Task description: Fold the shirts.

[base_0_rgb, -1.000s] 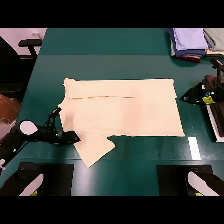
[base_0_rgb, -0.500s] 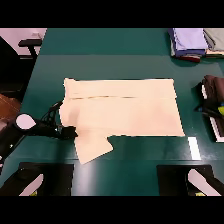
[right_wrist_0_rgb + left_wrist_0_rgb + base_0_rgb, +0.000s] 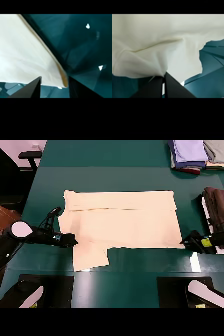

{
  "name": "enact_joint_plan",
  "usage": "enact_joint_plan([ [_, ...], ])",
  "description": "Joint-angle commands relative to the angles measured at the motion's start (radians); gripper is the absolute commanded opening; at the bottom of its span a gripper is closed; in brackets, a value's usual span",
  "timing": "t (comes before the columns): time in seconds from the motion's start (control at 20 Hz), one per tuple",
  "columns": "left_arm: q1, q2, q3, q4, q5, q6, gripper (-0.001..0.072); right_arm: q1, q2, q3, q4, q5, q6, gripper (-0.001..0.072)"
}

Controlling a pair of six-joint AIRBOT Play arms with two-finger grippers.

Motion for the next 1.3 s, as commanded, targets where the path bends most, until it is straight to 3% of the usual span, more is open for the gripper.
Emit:
enact_joint_plan([
  [0.0,0.0,0.001,0.003,0.0,-0.002,0.0,0.0026,0.076,-0.055,0.006,0.027,-0.068,-0.008,0.0343],
  [0.05,0.0,0.001,0.003,0.001,-0.012,0.0,0.0026,0.105,-0.064,0.027,0.018,-0.061,-0.008,0.0269],
  [0.15,0.0,0.001,0.01,0.046,-0.092,0.0,0.0025,0.158,-0.059,0.068,0.01,-0.032,-0.008,0.0019],
  [0.4,0.0,0.181,0.036,0.203,-0.281,-0.077,0.0024,0.233,0.128,0.144,-0.171,0.115,-0.008,0.0017],
  [0.55,0.0,0.327,0.036,0.175,-0.478,-0.117,0.0025,0.243,0.294,0.185,-0.285,0.245,0.001,0.0017],
  [0.65,0.0,0.393,0.04,0.161,-0.514,-0.146,0.0025,0.243,0.392,0.219,-0.301,0.251,0.03,0.0017],
  [0.9,0.0,0.313,0.053,0.185,-0.286,-0.124,0.0024,0.245,0.373,0.322,-0.276,0.221,0.03,0.0016],
  [1.25,0.0,-0.122,0.281,0.246,0.002,0.012,0.0026,0.381,-0.024,0.513,-0.24,0.059,0.031,0.0016],
])
